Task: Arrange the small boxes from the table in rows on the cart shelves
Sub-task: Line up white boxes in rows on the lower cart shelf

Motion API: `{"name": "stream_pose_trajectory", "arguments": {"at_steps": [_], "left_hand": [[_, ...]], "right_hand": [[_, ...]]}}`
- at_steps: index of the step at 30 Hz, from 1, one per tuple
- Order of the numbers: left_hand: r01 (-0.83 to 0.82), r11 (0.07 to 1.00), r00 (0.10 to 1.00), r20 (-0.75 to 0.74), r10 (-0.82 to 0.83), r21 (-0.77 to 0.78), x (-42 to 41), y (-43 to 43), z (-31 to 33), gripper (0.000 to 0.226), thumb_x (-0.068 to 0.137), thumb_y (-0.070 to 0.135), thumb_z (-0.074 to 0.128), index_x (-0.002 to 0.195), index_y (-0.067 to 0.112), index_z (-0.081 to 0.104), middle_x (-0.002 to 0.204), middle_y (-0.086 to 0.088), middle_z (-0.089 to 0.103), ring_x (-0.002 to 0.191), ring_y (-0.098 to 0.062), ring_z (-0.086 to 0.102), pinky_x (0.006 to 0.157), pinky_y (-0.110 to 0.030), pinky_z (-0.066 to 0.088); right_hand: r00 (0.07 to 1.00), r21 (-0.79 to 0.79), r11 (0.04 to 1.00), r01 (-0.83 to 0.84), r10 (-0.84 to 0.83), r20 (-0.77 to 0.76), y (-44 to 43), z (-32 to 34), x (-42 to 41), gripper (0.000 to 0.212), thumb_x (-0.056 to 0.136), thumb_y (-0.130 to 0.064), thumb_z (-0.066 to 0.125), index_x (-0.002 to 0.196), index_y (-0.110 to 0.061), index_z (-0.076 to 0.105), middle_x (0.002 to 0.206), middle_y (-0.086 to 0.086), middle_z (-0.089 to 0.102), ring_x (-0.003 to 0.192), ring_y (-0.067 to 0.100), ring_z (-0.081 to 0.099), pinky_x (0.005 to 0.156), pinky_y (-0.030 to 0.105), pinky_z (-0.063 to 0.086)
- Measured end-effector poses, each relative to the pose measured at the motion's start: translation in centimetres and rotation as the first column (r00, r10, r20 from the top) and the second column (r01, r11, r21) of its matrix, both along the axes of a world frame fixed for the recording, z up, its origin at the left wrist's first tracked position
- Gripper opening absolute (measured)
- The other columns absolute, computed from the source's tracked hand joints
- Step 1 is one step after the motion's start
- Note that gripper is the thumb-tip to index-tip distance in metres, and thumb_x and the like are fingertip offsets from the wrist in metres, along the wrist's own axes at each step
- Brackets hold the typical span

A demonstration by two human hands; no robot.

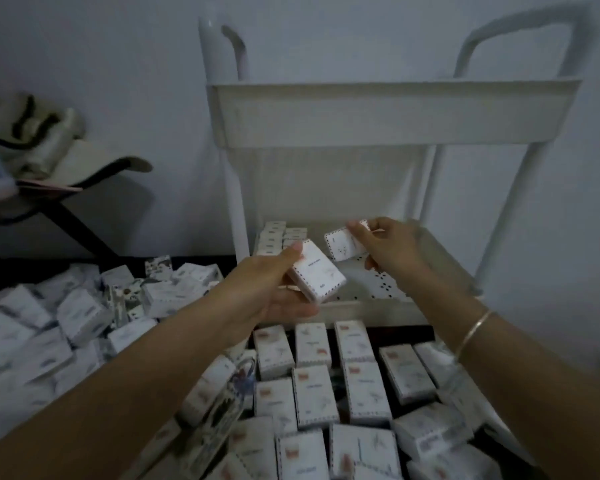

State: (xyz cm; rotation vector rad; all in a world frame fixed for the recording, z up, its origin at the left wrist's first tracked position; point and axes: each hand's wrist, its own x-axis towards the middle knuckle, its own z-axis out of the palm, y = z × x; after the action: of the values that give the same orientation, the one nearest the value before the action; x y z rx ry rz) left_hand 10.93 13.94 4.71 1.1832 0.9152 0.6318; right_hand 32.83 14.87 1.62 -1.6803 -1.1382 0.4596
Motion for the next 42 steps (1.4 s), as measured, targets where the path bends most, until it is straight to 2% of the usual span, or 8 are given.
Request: {"name": "stream_pose_trajectory", "arguments": {"at_steps": [4, 11, 15, 21, 24, 26, 33, 42], "left_hand": [[-0.052, 0.996, 0.996, -0.066, 0.057, 0.076, -0.1, 2.7, 0.0, 0.027, 0.096, 0.028, 0.057, 0.111, 0.006, 0.063, 0.098, -0.016, 0.073, 0.082, -0.029, 0.073, 0.061, -0.031, 0.06], [-0.041, 0.977, 0.996, -0.071, 0.056, 0.207, 2.8, 5.0, 1.6, 0.018, 0.095, 0.011, 0.058, 0.111, 0.009, 0.065, 0.102, -0.011, 0.071, 0.092, -0.019, 0.071, 0.075, -0.034, 0.061], [-0.115, 0.839, 0.963, -0.146, 0.224, 0.531, 4.9, 7.6, 2.2, 0.015, 0.094, 0.01, 0.059, 0.107, 0.013, 0.065, 0.097, 0.001, 0.063, 0.088, -0.013, 0.065, 0.073, -0.033, 0.061], [-0.076, 0.616, 0.803, -0.318, 0.504, 0.784, 8.6, 13.3, 0.8, 0.019, 0.094, 0.016, 0.056, 0.109, 0.022, 0.065, 0.108, 0.005, 0.063, 0.097, -0.014, 0.059, 0.081, -0.022, 0.049], [-0.073, 0.592, 0.773, -0.33, 0.542, 0.803, 9.9, 16.1, -0.2, 0.022, 0.093, 0.012, 0.054, 0.112, 0.02, 0.063, 0.118, 0.002, 0.063, 0.1, -0.014, 0.057, 0.078, -0.018, 0.04], [0.004, 0.555, 0.778, -0.352, 0.521, 0.832, 10.7, 17.7, -0.5, 0.025, 0.093, 0.01, 0.054, 0.115, 0.017, 0.063, 0.121, 0.0, 0.062, 0.105, -0.015, 0.057, 0.079, -0.017, 0.037], [0.188, 0.519, 0.803, -0.435, 0.408, 0.834, 12.8, 21.6, -1.4, 0.024, 0.092, 0.009, 0.055, 0.111, 0.017, 0.068, 0.122, -0.002, 0.064, 0.11, -0.018, 0.058, 0.08, -0.015, 0.038], [0.331, 0.629, 0.667, -0.646, 0.371, 0.704, 12.6, 23.9, -1.1, 0.03, 0.093, 0.008, 0.054, 0.12, 0.016, 0.064, 0.13, -0.005, 0.058, 0.118, -0.021, 0.054, 0.086, -0.021, 0.041]], "right_hand": [[0.994, -0.026, 0.999, 0.025, -0.028, -0.102, 6.6, -1.1, 1.1, 0.043, 0.081, -0.039, 0.075, 0.103, -0.008, 0.056, 0.085, 0.002, 0.064, 0.065, 0.024, 0.071, 0.07, 0.04, 0.06], [0.994, -0.141, 0.99, -0.025, 0.04, 0.098, 14.3, -3.0, 1.9, 0.031, 0.092, -0.028, 0.061, 0.119, -0.013, 0.058, 0.115, 0.006, 0.065, 0.086, 0.02, 0.064, 0.078, 0.028, 0.047], [0.96, -0.152, 0.978, -0.142, 0.174, 0.221, 16.2, -3.5, 2.0, 0.032, 0.093, -0.029, 0.059, 0.121, -0.013, 0.061, 0.122, 0.01, 0.064, 0.111, 0.029, 0.059, 0.085, 0.027, 0.041], [0.941, -0.209, 0.927, -0.31, 0.331, 0.074, 17.6, -5.8, 1.0, 0.022, 0.101, -0.029, 0.042, 0.094, -0.023, 0.061, 0.098, -0.005, 0.063, 0.097, 0.021, 0.058, 0.085, 0.032, 0.044], [0.946, -0.207, 0.925, -0.32, 0.325, -0.01, 18.0, -6.6, 0.9, 0.031, 0.105, -0.029, 0.032, 0.083, -0.028, 0.054, 0.086, -0.01, 0.055, 0.091, 0.018, 0.052, 0.083, 0.03, 0.04], [0.947, -0.154, 0.934, -0.322, 0.314, -0.073, 18.6, -7.3, 1.2, 0.021, 0.103, -0.031, 0.039, 0.108, -0.021, 0.057, 0.103, -0.003, 0.06, 0.101, 0.021, 0.056, 0.091, 0.036, 0.046], [0.914, -0.104, 0.939, -0.328, 0.288, -0.285, 21.5, -10.3, 3.4, 0.079, 0.064, -0.059, 0.069, 0.12, -0.006, 0.053, 0.109, 0.01, 0.068, 0.098, 0.025, 0.066, 0.091, 0.048, 0.054], [0.901, -0.088, 0.934, -0.346, 0.304, -0.309, 19.0, -8.1, 2.3, 0.072, 0.086, -0.036, 0.069, 0.134, -0.005, 0.026, 0.127, 0.009, 0.055, 0.114, 0.026, 0.058, 0.101, 0.046, 0.048]]}}
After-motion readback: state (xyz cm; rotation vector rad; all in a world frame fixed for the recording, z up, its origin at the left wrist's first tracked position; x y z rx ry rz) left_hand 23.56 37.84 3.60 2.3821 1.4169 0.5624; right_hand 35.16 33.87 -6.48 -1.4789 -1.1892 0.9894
